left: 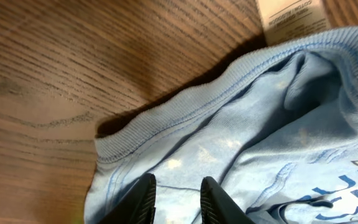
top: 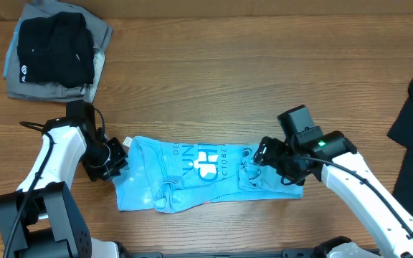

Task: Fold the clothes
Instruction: 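Lay the folded right end onto the strip's middle with the right gripper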

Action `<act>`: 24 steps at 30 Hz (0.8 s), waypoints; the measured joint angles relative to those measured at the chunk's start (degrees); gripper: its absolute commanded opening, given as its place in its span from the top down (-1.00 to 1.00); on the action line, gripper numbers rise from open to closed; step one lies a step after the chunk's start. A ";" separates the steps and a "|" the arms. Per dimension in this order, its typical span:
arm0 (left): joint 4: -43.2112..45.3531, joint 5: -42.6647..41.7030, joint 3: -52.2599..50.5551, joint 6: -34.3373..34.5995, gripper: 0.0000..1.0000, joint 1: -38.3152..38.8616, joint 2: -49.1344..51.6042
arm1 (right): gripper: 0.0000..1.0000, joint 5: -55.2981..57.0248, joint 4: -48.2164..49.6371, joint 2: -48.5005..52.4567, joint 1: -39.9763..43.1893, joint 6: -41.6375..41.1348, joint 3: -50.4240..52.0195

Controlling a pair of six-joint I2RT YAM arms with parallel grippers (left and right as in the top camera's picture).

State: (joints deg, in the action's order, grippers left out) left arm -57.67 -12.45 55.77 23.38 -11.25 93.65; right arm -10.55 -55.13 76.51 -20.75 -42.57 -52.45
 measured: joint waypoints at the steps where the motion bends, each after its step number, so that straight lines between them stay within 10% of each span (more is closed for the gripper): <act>1: -0.04 0.00 0.00 -0.07 0.44 0.00 0.00 | -0.71 0.37 0.26 0.00 1.03 0.28 -0.37; 13: -0.22 0.00 0.02 -1.07 0.44 0.00 0.00 | 0.58 0.26 3.63 5.49 3.23 3.65 -1.29; 24: -0.81 0.00 0.02 -1.07 0.43 0.00 0.00 | 0.59 -5.77 9.29 16.68 -1.16 3.39 -1.29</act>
State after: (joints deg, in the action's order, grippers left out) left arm -58.48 -12.45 55.79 22.31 -11.25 93.65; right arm -16.32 -45.84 93.19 -21.91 -39.18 -53.74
